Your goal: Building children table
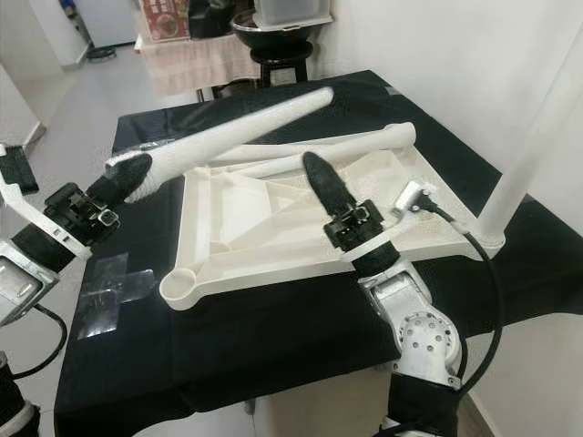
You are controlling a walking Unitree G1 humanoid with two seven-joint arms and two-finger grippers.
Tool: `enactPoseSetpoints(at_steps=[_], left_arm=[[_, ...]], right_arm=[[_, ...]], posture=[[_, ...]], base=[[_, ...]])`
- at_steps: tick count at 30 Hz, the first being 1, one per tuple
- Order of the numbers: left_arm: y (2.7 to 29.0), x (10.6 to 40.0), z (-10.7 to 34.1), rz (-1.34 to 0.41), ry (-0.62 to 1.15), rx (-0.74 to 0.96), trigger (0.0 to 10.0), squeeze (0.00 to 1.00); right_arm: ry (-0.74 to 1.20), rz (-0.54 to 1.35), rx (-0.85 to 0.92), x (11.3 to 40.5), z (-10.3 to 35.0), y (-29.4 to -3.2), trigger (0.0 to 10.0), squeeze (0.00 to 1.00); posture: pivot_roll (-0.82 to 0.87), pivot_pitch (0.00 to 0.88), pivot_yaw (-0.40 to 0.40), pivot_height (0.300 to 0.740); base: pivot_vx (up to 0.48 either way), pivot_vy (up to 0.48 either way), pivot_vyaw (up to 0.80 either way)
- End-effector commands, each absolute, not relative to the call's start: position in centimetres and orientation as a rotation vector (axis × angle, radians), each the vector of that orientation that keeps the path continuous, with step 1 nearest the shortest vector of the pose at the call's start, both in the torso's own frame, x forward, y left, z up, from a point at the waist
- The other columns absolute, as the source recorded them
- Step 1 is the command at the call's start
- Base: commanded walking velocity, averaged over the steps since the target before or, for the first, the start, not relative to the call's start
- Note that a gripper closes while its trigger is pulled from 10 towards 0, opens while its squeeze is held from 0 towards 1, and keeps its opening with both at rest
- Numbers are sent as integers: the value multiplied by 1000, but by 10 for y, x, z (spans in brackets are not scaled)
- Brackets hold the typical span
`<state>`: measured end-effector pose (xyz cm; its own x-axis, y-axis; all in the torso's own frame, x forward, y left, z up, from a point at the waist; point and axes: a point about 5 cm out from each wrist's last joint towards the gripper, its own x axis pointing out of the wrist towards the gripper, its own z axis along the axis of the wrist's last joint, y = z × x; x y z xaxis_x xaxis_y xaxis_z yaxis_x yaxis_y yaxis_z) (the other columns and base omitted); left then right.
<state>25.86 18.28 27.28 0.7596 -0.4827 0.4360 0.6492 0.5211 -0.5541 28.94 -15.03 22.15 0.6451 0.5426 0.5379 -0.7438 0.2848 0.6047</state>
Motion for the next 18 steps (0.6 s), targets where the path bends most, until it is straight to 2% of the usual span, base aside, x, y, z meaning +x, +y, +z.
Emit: enactPoseSetpoints(at_steps=[1,8,16,18], left_arm=[[183,252,279,-749,-318,-800,0,0],[176,234,266,-952,-383,-955,0,0],[173,229,236,-964,-314,-1147,0,0],[173,229,236,-964,-314,-1147,0,0]], right_arm=[[-190,920,927,287,218,-137,10000,0],[-187,1055,969,285,227,-114,10000,0],[-281,1265,1011,282,259,-90,10000,0],[-281,1265,1011,282,259,-90,10000,0]], posture=[[-95,27,50,740],[-90,11,55,740],[-78,28,65,740],[-78,28,65,740]], base=[[0,0,0],[0,0,0],[0,0,0],[0,0,0]])
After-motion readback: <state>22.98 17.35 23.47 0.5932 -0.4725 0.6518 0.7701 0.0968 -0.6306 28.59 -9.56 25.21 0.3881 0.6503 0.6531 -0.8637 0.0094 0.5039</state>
